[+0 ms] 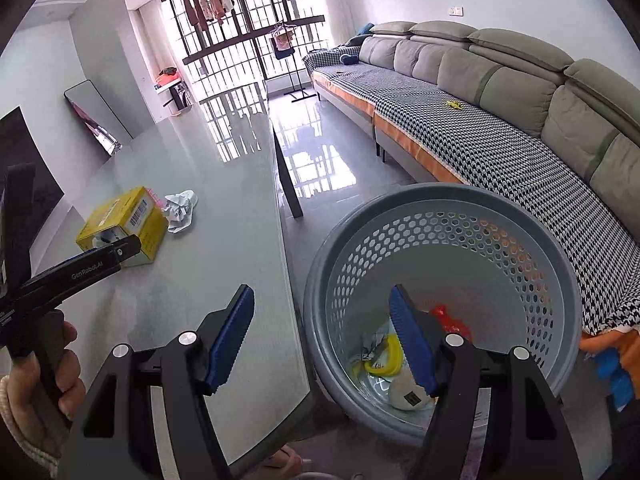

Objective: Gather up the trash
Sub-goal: 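Move both grippers back over the table toward the yellow box, then push the left gripper toward the yellow medicine box and open around it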

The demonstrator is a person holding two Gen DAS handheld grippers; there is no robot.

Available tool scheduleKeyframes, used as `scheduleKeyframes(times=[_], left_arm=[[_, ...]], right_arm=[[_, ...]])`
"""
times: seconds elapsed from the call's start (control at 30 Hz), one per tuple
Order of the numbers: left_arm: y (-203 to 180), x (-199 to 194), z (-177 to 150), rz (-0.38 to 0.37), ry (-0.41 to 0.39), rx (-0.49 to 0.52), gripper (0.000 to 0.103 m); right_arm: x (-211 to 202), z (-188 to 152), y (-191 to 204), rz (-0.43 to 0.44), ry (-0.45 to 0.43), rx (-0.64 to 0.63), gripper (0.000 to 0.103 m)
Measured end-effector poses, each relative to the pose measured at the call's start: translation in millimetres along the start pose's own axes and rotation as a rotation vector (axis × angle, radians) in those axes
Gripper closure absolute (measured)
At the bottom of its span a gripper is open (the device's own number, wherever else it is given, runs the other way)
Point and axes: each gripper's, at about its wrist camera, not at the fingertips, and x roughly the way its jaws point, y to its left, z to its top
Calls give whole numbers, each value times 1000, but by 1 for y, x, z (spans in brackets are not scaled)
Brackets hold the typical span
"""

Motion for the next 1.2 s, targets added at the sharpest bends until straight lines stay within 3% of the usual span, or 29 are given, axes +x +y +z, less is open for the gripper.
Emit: scheduleKeyframes(times=[0.63,0.9,1.2], left_arm=[[29,5,4,24,6,-59,27],[69,-9,-4,57,0,-115,27],[128,-23,-11,149,-24,-181,27]], right_arm=[[10,5,13,24,16,-27,36],[7,6,31,28,15,-61,36],[7,6,60,36,10,-110,36]])
